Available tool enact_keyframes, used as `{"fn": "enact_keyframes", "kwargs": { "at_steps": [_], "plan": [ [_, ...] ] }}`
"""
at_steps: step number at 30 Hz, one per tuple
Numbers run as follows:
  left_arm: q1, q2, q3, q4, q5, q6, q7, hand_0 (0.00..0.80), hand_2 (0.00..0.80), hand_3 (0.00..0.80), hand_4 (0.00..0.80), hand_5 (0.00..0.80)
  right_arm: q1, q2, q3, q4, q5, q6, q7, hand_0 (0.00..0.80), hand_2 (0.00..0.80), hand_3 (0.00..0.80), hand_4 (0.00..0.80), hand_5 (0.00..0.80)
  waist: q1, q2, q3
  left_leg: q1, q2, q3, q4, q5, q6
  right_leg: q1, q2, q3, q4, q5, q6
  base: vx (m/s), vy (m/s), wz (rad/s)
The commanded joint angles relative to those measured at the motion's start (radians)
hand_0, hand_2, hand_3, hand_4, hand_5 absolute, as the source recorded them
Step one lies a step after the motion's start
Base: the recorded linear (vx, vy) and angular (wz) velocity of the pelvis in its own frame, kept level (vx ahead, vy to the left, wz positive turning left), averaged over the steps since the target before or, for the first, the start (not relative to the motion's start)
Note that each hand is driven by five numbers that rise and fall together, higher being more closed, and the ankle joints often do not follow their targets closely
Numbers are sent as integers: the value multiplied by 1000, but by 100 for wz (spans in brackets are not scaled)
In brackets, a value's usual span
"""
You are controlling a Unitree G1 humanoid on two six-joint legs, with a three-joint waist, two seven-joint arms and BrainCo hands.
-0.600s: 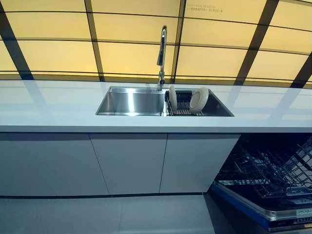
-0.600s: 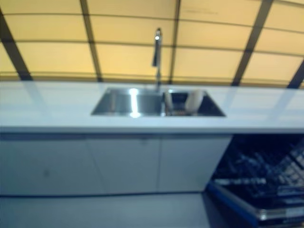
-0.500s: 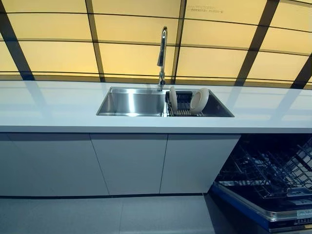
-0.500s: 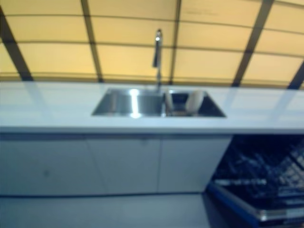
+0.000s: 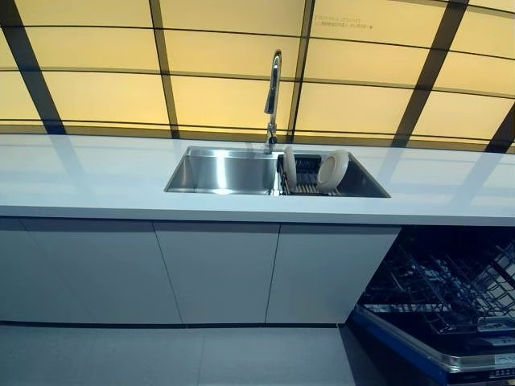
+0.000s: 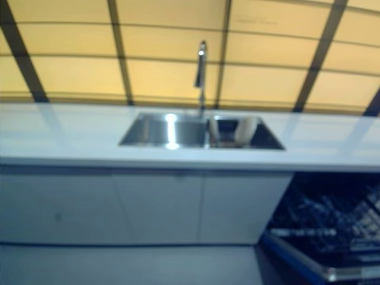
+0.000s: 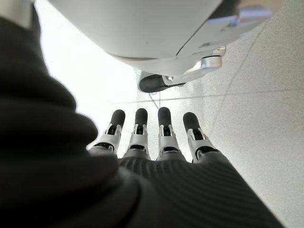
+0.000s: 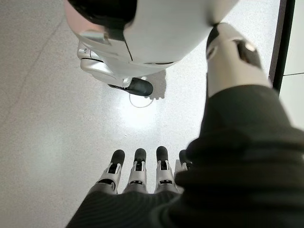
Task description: Take plates into dishwasher
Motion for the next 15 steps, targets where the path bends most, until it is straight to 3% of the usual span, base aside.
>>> {"fn": "enact_keyframes", "kwargs": {
  "at_steps": [1,15],
  "plan": [
    [-72,-48,37,91,-23,-20,28,0,0,0,0,0,-61,10,21,67,-17,19,26,0,0,0,0,0,30,32,62,16,-101,-8,2,-98,104,-58,104,-4,3,21,-27,-4,6,3],
    [-77,-46,37,89,-25,-38,45,0,0,0,0,0,-64,7,38,65,-37,2,46,0,0,0,0,0,29,33,74,0,-101,-2,2,-94,103,-75,104,-1,3,23,-26,0,0,0]
  ]
}}
